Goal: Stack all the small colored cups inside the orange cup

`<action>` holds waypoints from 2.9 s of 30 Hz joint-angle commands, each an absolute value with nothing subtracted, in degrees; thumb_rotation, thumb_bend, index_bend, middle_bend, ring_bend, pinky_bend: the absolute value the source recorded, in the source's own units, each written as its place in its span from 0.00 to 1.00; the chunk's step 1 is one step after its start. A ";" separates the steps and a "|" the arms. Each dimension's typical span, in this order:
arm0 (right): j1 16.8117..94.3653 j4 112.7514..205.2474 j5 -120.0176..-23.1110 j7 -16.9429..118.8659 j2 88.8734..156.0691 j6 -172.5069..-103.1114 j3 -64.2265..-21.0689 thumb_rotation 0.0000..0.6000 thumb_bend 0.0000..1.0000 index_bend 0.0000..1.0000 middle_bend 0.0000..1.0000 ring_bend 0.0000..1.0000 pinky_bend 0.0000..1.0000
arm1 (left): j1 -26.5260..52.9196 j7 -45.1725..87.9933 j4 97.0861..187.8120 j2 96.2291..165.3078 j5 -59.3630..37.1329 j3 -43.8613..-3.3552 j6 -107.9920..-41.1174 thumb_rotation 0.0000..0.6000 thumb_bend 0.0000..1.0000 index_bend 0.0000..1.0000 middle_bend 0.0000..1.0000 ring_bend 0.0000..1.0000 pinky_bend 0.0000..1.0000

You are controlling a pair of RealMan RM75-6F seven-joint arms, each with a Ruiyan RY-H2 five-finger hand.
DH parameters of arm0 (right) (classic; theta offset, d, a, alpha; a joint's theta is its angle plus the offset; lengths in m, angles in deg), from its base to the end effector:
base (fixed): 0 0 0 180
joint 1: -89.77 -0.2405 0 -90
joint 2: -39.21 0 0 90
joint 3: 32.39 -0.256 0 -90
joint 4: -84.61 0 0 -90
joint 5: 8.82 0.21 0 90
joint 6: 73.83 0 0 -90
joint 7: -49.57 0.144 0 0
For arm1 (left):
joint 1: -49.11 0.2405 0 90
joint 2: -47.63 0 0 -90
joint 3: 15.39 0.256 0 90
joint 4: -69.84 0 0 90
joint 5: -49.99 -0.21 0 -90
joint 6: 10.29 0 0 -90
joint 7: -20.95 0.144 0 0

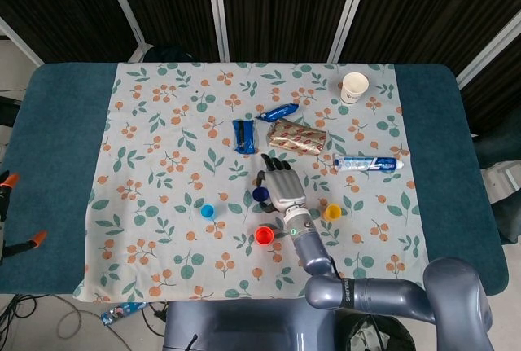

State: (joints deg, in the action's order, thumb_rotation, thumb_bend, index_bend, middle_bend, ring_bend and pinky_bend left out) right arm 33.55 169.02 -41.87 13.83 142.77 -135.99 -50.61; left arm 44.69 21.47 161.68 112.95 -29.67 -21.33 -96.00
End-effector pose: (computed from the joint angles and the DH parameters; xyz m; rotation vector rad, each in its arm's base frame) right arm -0.0565 -0.3524 -0.0748 1.7202 -1.2050 0.8943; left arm -0.3219 0.1888 0.1683 -1.2461 -0.9103 -0.8933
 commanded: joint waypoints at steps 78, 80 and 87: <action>43.08 195.83 -48.75 18.36 122.88 -139.08 -42.48 1.00 0.30 0.23 0.03 0.07 0.14 | 44.99 23.49 162.81 112.79 -28.74 -21.65 -96.30 1.00 0.07 0.04 0.00 0.00 0.00; 43.48 195.06 -48.63 19.25 122.11 -138.75 -42.58 1.00 0.30 0.26 0.03 0.07 0.14 | 45.00 23.35 162.79 112.73 -28.95 -21.60 -96.39 1.00 0.07 0.04 0.00 0.00 0.00; 44.91 190.84 -47.57 22.28 119.59 -135.65 -41.59 1.00 0.30 0.32 0.03 0.07 0.14 | 45.21 22.92 162.74 112.63 -29.87 -21.44 -97.12 1.00 0.07 0.05 0.00 0.00 0.00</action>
